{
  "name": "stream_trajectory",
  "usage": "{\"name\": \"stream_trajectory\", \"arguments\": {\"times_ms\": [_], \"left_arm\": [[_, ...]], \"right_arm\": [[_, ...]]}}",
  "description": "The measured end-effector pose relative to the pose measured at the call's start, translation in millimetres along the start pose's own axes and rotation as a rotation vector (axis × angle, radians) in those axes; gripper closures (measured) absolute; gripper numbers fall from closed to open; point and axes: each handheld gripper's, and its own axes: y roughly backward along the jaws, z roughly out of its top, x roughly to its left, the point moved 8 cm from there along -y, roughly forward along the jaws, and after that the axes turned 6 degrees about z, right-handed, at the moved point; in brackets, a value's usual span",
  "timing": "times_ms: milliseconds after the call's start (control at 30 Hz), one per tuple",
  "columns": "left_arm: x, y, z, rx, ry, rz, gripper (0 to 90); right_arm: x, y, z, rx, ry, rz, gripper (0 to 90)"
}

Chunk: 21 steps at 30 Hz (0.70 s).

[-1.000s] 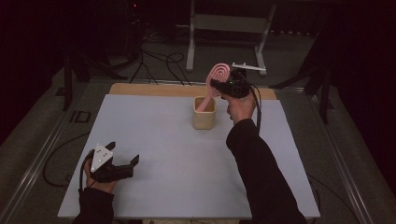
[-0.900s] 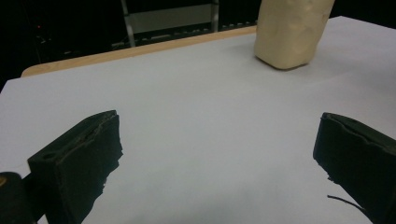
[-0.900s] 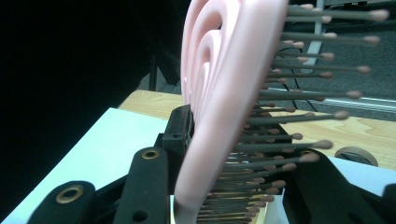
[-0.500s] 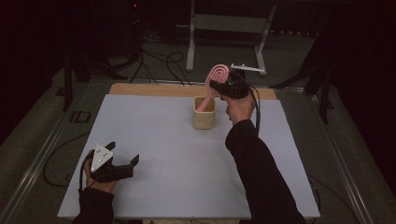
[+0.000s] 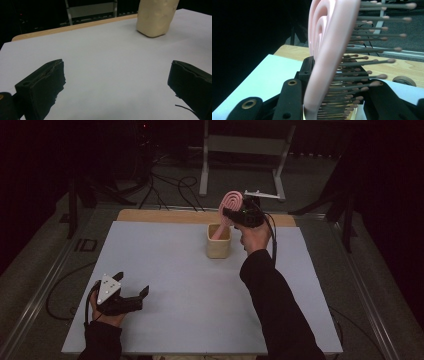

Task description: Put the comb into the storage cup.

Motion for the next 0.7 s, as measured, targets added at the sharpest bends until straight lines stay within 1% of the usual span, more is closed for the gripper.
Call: {"name": "stream_trajectory", "arguments": {"times_ms": [700], "left_arm": [[0.3,0.1,0.1,0.000,0.000,0.001,1.6]], "right_arm": [[2.3,-4.9,-3.7,0.009,0.010,0.000,63.1]]}}
